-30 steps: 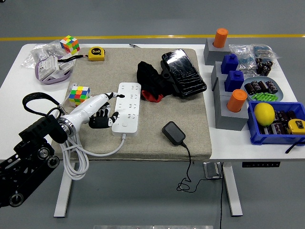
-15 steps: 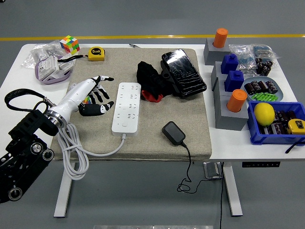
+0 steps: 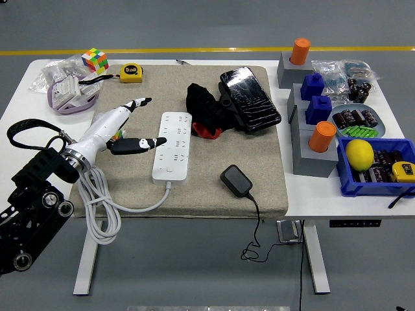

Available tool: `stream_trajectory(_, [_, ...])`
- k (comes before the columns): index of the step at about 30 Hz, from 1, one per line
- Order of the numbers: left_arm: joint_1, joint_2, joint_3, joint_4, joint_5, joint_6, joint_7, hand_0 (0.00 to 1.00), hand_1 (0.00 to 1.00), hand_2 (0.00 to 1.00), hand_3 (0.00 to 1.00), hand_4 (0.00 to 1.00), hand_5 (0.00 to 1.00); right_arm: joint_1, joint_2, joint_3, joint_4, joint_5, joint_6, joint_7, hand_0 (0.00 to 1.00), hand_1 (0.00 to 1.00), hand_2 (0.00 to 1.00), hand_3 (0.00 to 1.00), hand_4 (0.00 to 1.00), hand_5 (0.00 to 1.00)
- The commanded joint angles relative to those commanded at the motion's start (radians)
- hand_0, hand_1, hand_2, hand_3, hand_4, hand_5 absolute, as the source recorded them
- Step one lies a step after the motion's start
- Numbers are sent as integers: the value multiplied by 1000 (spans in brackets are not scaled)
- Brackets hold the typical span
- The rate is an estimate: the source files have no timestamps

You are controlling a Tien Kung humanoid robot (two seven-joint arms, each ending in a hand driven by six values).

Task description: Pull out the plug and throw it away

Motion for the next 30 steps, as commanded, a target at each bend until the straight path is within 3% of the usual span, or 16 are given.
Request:
stream_trajectory(10, [-12,2,-2,-3,-8,11,-1,998,998,998,998,998,775,7,-9,-17,0,5,0,-1,618,662,684,636,987,526])
stream_trajectory(30, [-29,16,13,-3,-6,3,7,998,998,998,998,998,752,17,-25,-60,1,18,1,-3,619,663,684,637,988,527])
